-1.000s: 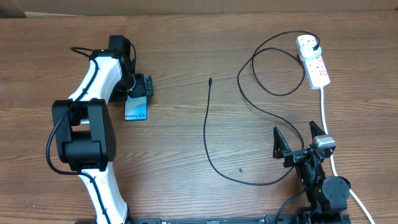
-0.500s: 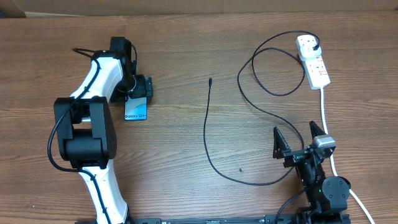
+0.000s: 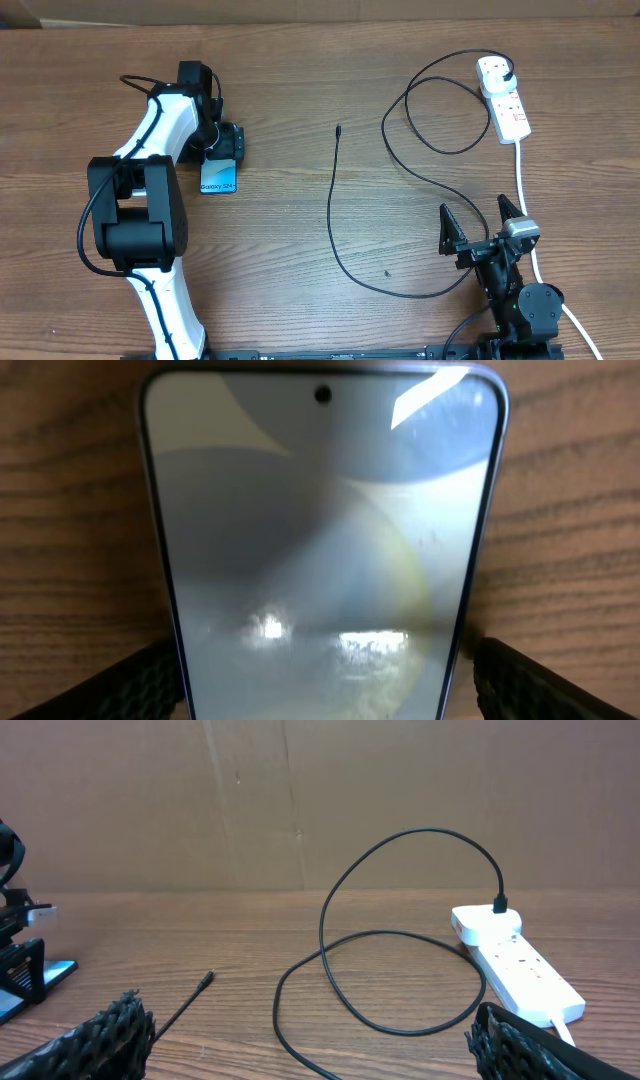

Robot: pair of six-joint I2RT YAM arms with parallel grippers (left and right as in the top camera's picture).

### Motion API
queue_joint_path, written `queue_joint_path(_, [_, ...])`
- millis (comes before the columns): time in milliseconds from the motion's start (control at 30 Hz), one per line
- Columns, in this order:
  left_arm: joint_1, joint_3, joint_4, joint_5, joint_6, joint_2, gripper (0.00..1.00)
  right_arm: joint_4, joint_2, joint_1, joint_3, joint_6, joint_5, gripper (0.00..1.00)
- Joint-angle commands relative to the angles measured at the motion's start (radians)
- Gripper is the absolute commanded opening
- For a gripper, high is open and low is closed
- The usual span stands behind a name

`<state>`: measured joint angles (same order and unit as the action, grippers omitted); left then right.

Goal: Plug charger to phone and switch on socket
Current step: 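Lower the left gripper and grasp the phone's bottom edge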

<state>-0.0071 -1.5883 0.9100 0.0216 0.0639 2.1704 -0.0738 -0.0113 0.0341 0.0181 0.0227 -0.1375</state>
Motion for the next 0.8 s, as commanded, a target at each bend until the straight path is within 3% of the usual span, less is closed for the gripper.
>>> queue_joint_path(0, [-0.013, 0.033, 0.019, 0.019, -0.051, 0.016, 0.88, 0.003, 0.008, 0.005, -0.010, -0.001, 0.010, 1.00])
queue_joint_path(133, [-0.013, 0.033, 0.017, 0.020, -0.050, 0.016, 0.81, 0.003, 0.008, 0.005, -0.010, -0.001, 0.010, 1.00])
queue_joint_path(233, [-0.013, 0.033, 0.018, 0.020, -0.049, 0.016, 0.69, 0.003, 0.008, 0.005, -0.010, -0.001, 0.010, 1.00])
queue_joint_path(467, [-0.013, 0.033, 0.017, 0.022, -0.018, 0.016, 0.67, 0.003, 0.008, 0.005, -0.010, -0.001, 0.010, 1.00])
queue_joint_path(767, [-0.013, 0.033, 0.015, 0.023, -0.011, 0.016, 0.55, 0.003, 0.008, 0.005, -0.010, -0.001, 0.010, 1.00])
